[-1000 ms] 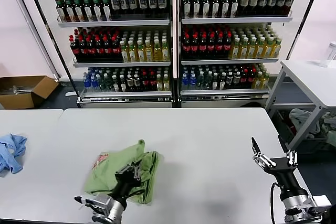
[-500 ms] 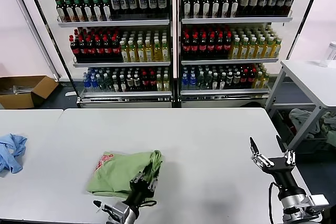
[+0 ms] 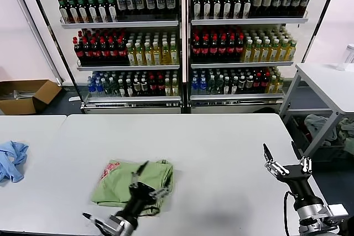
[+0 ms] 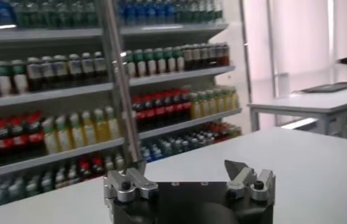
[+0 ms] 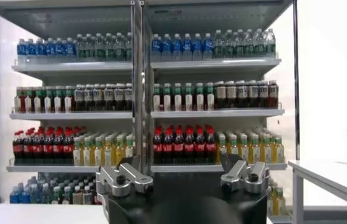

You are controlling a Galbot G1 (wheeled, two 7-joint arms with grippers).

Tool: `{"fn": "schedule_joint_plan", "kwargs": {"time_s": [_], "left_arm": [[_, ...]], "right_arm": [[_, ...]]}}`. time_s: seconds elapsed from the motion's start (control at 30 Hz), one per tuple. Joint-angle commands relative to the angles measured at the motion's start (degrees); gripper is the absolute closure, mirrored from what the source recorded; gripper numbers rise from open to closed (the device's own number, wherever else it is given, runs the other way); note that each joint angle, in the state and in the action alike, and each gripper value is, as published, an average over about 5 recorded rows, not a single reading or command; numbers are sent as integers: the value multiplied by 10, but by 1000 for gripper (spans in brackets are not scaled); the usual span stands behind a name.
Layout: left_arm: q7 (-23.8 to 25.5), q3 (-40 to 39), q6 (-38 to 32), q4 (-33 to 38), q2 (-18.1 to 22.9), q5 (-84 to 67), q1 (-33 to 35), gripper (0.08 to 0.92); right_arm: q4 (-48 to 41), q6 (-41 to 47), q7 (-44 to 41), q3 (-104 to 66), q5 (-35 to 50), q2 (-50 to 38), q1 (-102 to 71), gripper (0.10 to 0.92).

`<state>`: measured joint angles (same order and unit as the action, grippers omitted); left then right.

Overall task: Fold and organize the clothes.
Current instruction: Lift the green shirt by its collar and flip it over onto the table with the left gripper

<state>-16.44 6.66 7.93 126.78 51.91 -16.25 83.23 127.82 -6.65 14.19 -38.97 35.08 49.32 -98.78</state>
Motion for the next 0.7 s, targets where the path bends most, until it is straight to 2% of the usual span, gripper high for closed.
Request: {"fn": "schedule_joint_plan", "kwargs": {"time_s": [0.03, 0.13, 0.23, 0.4, 0.7], "left_arm": [[26, 225, 14, -100, -48, -149, 32, 187], [34, 246, 44, -151, -46, -206, 21, 179], [35, 261, 88, -172, -42, -255, 15, 177], [32, 269, 120, -163, -34, -288, 28, 177], [41, 284, 129, -149, -25, -312, 47, 177]], "right_arm": [[0, 0, 1, 0, -1, 1, 1, 203], [1, 1, 1, 1, -1, 1, 2, 203], [2, 2, 1, 0, -1, 1, 2, 203], [2, 2, 1, 0, -2, 1, 1, 203], [2, 0, 0, 1, -2, 1, 1, 203]]}}
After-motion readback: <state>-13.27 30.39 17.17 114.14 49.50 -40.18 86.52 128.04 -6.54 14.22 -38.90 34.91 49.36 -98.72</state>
